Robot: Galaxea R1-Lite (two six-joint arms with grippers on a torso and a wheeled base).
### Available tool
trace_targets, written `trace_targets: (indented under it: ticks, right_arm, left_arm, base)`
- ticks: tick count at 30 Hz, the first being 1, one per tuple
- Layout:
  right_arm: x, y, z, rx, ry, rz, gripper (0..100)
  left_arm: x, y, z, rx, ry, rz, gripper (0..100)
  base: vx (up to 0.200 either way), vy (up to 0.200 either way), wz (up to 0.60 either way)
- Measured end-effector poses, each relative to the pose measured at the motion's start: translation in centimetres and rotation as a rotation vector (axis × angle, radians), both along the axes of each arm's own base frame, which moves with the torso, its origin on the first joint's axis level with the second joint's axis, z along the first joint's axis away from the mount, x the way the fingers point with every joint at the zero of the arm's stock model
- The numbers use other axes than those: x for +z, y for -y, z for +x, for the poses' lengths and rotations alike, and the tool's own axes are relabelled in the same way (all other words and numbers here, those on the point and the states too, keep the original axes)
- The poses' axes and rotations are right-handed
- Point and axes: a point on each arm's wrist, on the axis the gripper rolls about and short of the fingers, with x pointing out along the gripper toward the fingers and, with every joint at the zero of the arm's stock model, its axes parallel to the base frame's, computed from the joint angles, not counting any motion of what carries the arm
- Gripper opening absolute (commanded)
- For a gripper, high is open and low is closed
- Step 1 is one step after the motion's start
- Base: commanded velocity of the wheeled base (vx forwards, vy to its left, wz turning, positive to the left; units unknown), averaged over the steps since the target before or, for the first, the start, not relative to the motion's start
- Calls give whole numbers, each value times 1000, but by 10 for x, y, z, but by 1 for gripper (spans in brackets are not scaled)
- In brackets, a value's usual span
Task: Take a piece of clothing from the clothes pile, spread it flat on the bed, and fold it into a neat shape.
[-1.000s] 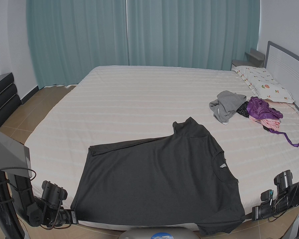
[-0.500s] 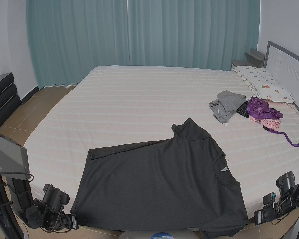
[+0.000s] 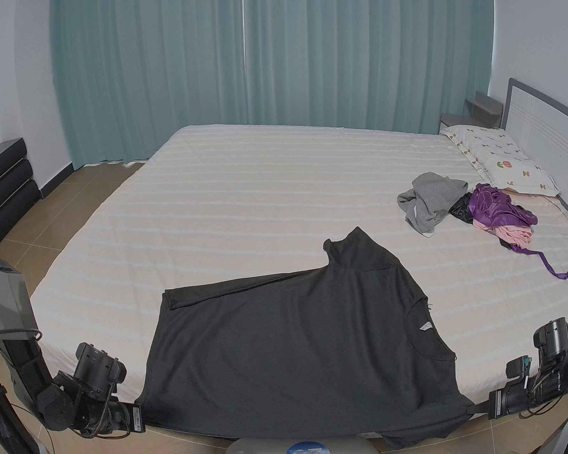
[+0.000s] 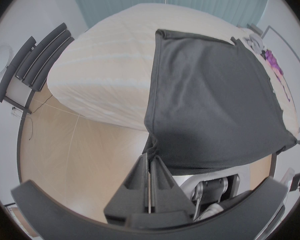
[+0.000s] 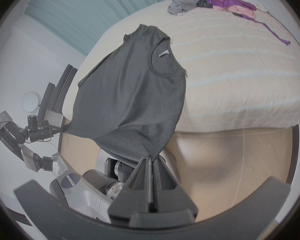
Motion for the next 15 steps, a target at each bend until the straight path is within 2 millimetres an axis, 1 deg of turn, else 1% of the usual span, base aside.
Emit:
trace_targets:
  ticks: [5, 9, 13, 15]
  right_arm:
    - [4, 3, 9, -20, 61, -5, 0]
    - [9, 8, 21, -48, 122, -6, 0]
    - [15, 12, 31, -74, 177, -4, 0]
    - [17, 12, 34, -87, 193, 1, 0]
  left_arm:
    - [7, 4, 18, 85, 91, -52, 0]
    - [15, 5, 37, 161, 186, -78, 0]
    - [24, 2, 46, 194, 246, -88, 0]
    - [27, 1, 47, 198, 263, -90, 0]
  base:
    - [0, 0, 0]
    - [0, 0, 0]
    - [0, 0, 0]
    - [0, 0, 0]
